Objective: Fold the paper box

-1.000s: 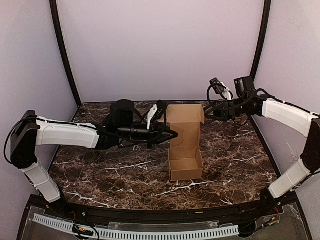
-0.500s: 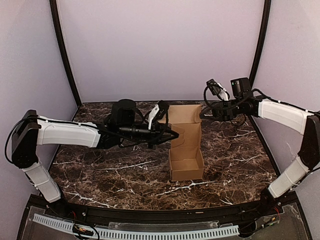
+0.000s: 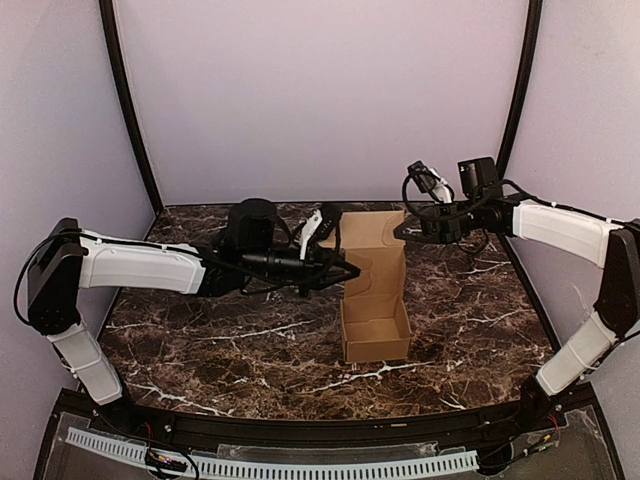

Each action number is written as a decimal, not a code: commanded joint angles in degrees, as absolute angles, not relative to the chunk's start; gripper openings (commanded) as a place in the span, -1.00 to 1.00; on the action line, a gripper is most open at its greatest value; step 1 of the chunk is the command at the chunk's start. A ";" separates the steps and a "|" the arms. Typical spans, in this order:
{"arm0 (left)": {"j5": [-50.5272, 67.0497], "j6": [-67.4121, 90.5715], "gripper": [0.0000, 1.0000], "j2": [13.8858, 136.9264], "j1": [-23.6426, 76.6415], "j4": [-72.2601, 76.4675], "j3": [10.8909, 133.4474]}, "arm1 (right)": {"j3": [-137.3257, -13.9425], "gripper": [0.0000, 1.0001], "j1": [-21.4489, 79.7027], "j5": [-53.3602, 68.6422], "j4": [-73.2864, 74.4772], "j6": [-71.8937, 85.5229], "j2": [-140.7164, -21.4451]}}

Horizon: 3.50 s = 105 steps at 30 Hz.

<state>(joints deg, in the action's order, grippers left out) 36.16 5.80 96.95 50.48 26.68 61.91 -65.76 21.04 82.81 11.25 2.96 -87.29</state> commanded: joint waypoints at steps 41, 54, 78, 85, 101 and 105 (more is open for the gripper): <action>41.60 13.01 -0.07 88.49 44.05 33.81 54.12 | -63.43 -1.00 23.03 69.05 22.44 -14.35 -81.37; 32.79 14.32 -0.98 93.01 46.37 27.86 60.81 | -61.87 -1.00 23.11 67.04 19.92 -12.36 -79.93; -10.26 10.47 0.08 85.75 56.91 6.61 67.00 | -59.16 -1.00 21.39 60.77 14.28 -9.73 -75.76; -11.00 -6.31 0.68 66.85 55.07 4.33 53.25 | -62.60 -1.00 21.41 70.93 22.19 -18.43 -76.69; 19.43 -5.06 0.23 80.00 49.21 -1.60 63.57 | -64.12 -1.00 24.22 70.52 25.64 -21.14 -77.78; 22.48 -4.18 0.23 80.13 49.27 1.42 63.50 | -63.88 -1.00 24.45 70.11 25.59 -21.24 -77.98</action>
<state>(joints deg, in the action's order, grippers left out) 16.47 -4.91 81.60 49.19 -1.43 62.22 -62.94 23.66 69.89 25.43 -20.56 -77.32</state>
